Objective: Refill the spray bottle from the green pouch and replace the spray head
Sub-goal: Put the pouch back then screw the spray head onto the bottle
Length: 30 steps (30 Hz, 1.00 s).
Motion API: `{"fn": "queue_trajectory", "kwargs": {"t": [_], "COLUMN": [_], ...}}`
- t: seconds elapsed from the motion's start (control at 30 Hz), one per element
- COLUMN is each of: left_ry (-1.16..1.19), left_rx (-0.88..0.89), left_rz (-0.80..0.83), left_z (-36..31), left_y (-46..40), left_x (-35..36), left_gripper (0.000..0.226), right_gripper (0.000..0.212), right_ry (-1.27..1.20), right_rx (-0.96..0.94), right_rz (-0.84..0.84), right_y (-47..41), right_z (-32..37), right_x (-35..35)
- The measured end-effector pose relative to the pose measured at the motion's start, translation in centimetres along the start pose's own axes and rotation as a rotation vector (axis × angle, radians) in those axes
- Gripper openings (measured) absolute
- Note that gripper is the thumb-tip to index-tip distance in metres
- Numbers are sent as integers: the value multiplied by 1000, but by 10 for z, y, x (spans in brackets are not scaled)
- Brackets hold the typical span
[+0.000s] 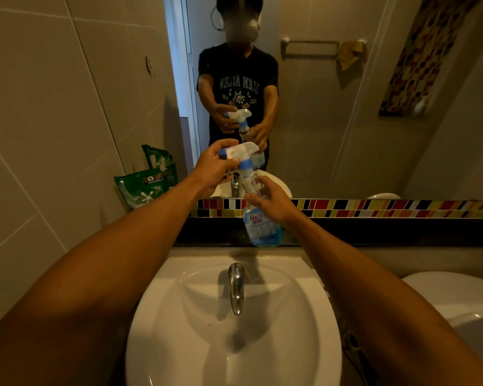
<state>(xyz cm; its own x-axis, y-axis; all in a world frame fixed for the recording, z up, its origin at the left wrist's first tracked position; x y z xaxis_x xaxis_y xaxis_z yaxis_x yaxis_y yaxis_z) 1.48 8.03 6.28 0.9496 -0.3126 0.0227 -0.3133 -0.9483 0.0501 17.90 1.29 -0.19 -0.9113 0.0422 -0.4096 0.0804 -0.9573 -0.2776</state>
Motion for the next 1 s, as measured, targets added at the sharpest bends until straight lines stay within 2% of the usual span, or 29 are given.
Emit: {"fn": "queue_trajectory", "kwargs": {"t": [0.17, 0.3, 0.4, 0.57, 0.77, 1.0], "left_ry": [-11, 4, -18, -91, -117, -134], "left_rx": [-2, 3, 77, 236, 194, 187], "left_rz": [32, 21, 8, -58, 20, -10], "left_z": [6, 4, -1, -10, -11, -11], "left_y": [1, 1, 4, 4, -2, -4], "left_x": [-3, -4, -2, -6, -14, -14], "left_gripper": [46, 44, 49, 56, 55, 51], "right_gripper": [38, 48, 58, 50, 58, 61], "right_ry": [-23, -22, -26, -55, -63, -40], "right_rx": [13, 31, 41, 16, 33, 41], "right_rz": [24, 45, 52, 53, 66, 75], "right_y": [1, 0, -5, -10, -12, -12], "right_z": [4, 8, 11, 21, 20, 19], "right_x": [1, 4, 7, 9, 9, 11]}}
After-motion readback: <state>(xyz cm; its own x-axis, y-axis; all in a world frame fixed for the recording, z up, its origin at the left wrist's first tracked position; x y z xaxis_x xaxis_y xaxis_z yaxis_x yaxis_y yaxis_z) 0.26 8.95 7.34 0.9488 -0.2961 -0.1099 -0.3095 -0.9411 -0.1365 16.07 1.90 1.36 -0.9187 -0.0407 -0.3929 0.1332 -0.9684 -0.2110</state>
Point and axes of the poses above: each hand's wrist, its own y-axis away from the middle knuckle, its own x-axis out of the palm, z = x × y, the point moved 4 cm from there along -y, towards the middle knuckle, and after that the axes turned 8 degrees about -x, right-handed, at the moved point
